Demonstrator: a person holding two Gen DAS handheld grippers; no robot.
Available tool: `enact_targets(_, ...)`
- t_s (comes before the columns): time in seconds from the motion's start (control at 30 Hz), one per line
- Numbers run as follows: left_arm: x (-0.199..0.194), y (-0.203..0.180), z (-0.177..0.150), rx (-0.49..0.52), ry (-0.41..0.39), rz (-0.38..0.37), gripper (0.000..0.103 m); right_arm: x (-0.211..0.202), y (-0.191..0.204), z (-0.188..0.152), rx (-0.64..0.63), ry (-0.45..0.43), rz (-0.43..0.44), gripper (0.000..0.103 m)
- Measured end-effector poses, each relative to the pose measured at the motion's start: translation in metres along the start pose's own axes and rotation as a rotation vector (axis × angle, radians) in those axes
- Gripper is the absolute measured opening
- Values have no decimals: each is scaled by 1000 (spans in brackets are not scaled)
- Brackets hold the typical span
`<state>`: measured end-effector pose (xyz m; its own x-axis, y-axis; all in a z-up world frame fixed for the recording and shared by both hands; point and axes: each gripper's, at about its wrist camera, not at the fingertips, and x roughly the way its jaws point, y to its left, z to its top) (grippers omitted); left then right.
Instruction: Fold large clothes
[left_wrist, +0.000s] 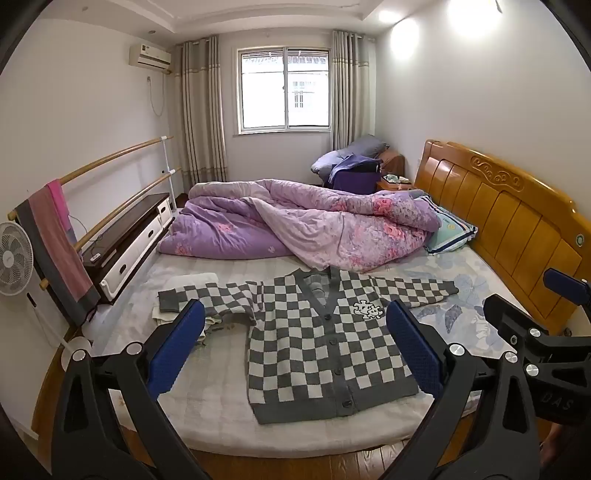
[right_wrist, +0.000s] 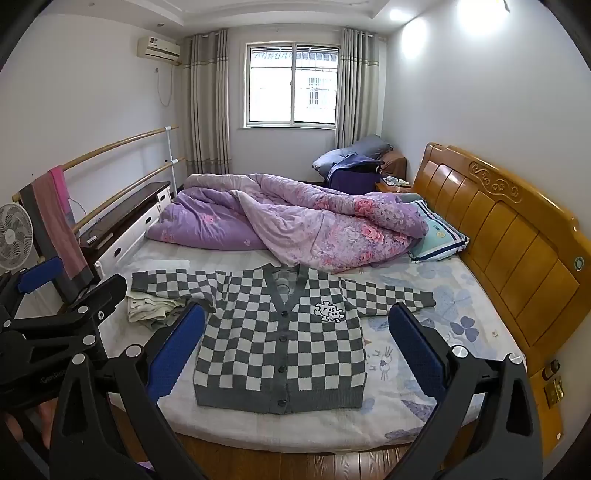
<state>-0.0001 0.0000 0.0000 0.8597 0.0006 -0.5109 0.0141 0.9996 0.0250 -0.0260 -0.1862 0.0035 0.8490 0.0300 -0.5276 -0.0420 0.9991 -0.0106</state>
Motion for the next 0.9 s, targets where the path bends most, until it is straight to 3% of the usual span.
enact_targets(0.9,0,1,0,-3,10,-3,98,6,2,0,-4,7,0,96)
